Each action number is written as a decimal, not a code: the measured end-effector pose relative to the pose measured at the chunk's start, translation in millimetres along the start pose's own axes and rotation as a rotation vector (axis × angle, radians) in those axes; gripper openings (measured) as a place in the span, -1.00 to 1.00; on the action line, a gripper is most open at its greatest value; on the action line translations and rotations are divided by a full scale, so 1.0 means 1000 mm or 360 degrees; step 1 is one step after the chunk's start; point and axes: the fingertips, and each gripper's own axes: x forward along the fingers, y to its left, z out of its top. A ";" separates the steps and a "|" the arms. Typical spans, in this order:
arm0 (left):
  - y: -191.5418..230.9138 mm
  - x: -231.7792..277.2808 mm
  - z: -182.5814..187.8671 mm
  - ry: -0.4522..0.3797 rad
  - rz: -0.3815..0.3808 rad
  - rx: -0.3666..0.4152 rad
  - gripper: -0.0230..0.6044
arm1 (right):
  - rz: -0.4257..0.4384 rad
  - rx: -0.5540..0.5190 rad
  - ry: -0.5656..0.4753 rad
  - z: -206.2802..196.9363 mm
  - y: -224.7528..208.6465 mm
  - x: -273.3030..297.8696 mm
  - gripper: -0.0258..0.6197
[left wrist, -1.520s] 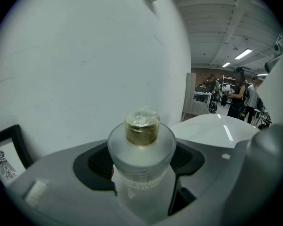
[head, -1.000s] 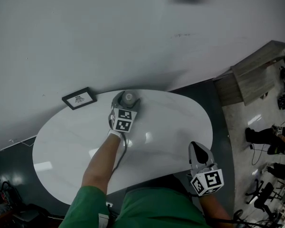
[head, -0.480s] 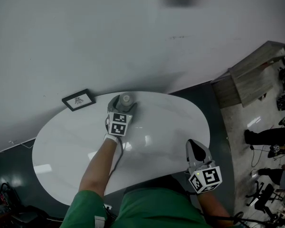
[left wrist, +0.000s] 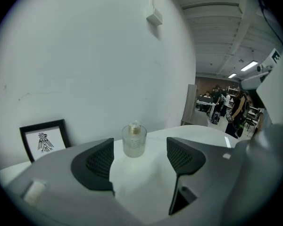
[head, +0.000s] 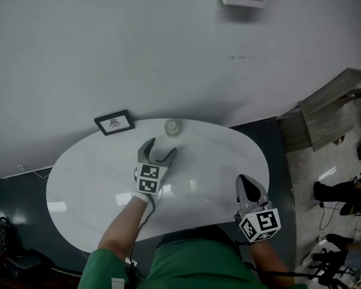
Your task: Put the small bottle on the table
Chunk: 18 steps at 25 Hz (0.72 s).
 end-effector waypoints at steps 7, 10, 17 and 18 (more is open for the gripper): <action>-0.018 -0.047 0.015 -0.0094 0.0018 -0.0033 0.09 | 0.0083 -0.0046 -0.0028 0.007 0.009 0.001 -0.92; -0.032 -0.068 0.030 -0.0187 -0.0010 -0.0056 -0.35 | 0.0112 -0.0089 -0.0052 0.014 0.014 0.000 -0.92; -0.085 -0.113 0.064 -0.0346 -0.0087 -0.0154 -0.63 | 0.0126 -0.0140 -0.0096 0.029 0.013 -0.009 -0.92; -0.092 -0.118 0.068 -0.0363 -0.0091 -0.0186 -0.66 | 0.0129 -0.0141 -0.0106 0.032 0.013 -0.010 -0.92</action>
